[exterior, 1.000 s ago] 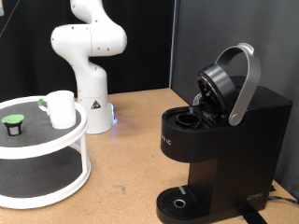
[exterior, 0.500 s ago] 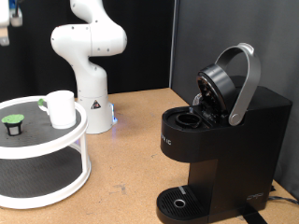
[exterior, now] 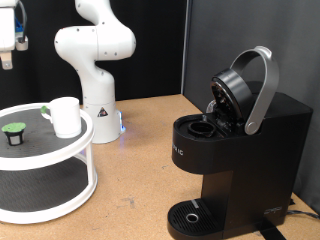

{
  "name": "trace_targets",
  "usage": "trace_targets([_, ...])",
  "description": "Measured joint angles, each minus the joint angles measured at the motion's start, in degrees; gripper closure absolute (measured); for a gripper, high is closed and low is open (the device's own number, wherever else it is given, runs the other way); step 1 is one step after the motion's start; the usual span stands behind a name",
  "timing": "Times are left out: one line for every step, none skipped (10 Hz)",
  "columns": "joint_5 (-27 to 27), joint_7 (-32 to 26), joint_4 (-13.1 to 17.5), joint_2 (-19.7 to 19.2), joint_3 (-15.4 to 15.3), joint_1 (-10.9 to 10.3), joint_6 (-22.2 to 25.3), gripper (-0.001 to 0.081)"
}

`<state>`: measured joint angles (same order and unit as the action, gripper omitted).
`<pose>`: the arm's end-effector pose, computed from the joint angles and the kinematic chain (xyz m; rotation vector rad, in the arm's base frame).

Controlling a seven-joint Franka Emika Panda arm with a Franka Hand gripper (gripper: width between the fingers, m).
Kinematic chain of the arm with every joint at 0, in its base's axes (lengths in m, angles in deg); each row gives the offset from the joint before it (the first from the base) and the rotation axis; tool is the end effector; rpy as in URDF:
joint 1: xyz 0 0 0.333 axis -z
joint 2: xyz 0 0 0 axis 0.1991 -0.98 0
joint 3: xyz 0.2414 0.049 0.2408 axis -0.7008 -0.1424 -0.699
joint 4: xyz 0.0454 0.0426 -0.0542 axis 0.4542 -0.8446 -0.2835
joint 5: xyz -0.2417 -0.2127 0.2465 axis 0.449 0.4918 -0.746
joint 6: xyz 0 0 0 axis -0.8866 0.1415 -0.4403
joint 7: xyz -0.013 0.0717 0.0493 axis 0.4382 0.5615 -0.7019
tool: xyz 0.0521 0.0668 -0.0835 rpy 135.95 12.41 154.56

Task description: Make a cup of coffee with the keurig machine

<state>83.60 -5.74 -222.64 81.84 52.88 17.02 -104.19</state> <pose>0.2901 -0.2547 0.4947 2.8306 1.3260 0.0451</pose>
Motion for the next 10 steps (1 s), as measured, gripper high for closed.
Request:
trace_targets([-1.54, -0.80, -1.07, 0.00, 0.90, -0.12, -2.45, 0.0003])
trace_targets([-2.58, -1.76, -2.79, -0.03, 2.08, -0.30, -6.22, 0.0003])
trace_targets([-3.53, -3.67, -4.68, -0.14, 3.50, -0.75, -9.67, 0.0003])
trace_targets([-3.74, -6.58, -6.20, -0.48, 5.10, -1.53, -11.69, 0.0003])
trace_targets([-3.74, -9.86, -7.35, -1.06, 6.52, -2.35, -12.58, 0.0003])
trace_targets([-3.66, -12.43, -8.18, -1.93, 7.53, -2.95, -13.19, 0.0003])
trace_targets([-3.45, -12.34, -9.10, -2.78, 7.70, -3.00, -15.14, 0.0003])
trace_targets([-3.18, -11.93, -9.84, -3.50, 7.63, -2.96, -17.12, 0.0003])
trace_targets([-3.22, -11.95, -9.83, -3.49, 7.63, -2.96, -16.91, 0.0003])
trace_targets([-3.86, -16.20, -9.72, -3.41, 8.44, -3.64, -16.10, 0.0003])
